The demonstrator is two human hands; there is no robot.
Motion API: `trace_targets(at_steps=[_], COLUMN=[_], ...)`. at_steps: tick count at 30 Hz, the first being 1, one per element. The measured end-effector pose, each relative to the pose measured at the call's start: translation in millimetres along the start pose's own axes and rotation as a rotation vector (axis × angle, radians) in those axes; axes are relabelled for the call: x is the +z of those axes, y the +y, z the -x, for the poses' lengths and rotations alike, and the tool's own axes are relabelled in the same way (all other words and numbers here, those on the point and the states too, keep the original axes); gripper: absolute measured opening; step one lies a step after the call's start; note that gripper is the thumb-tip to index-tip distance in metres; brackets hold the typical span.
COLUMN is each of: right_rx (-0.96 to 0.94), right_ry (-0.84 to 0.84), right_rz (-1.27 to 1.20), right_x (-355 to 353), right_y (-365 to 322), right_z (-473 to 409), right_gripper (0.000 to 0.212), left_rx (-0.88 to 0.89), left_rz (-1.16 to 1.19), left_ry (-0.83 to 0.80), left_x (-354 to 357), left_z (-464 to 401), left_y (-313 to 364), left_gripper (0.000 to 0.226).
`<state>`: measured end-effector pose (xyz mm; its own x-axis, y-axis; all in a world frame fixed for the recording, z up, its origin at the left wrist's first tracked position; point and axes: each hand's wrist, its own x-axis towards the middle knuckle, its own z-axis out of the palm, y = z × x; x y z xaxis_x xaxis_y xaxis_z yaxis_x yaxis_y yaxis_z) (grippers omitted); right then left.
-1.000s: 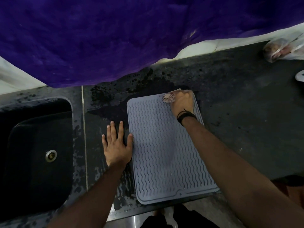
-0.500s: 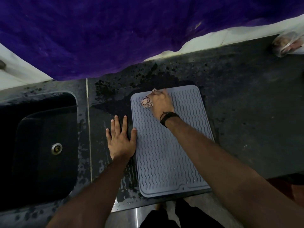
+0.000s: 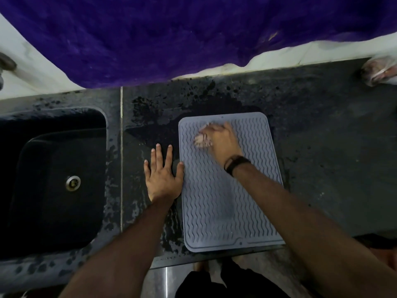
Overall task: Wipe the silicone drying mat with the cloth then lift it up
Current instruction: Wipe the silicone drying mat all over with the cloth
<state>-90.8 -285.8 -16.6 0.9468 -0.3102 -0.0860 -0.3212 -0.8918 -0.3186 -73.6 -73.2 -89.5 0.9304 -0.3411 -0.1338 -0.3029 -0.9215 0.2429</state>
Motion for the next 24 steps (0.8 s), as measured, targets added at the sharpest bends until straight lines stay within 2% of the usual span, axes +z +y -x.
trace_targets(at_steps=[3,6,13,19,21,24], right_rx=[0.025,0.056,0.006,-0.002,-0.007,-0.032], right_ry=[-0.068,-0.102,-0.124,-0.163,-0.168,-0.154], right_rz=[0.073,0.103,0.027,0.054,0.040,0.029], right_x=[-2.1,6.2,21.4,27.0,24.8,20.1], right_y=[-6.3,-9.3,-6.5,-8.9,-10.4,-7.1], right_z=[-35.6,-33.4,82.3,177.0,195.0,177.4], right_gripper=[0.043,0.041,0.054,0.048,0.049,0.046], left_rx=[-0.003,0.001,0.005,0.007,0.008,0.016], left_rz=[-0.009,-0.003,-0.001,0.010,0.013,0.024], left_ry=[-0.006,0.007,-0.005,-0.030,-0.036,-0.029], left_x=[0.6,1.9,1.6,-3.0,-3.7,-4.2], left_z=[-0.1,0.4,0.8,2.3,2.5,1.6], left_y=[-0.6,-1.2,-1.5,0.1,0.5,0.3], left_gripper=[0.069,0.069,0.070,0.069,0.069,0.070])
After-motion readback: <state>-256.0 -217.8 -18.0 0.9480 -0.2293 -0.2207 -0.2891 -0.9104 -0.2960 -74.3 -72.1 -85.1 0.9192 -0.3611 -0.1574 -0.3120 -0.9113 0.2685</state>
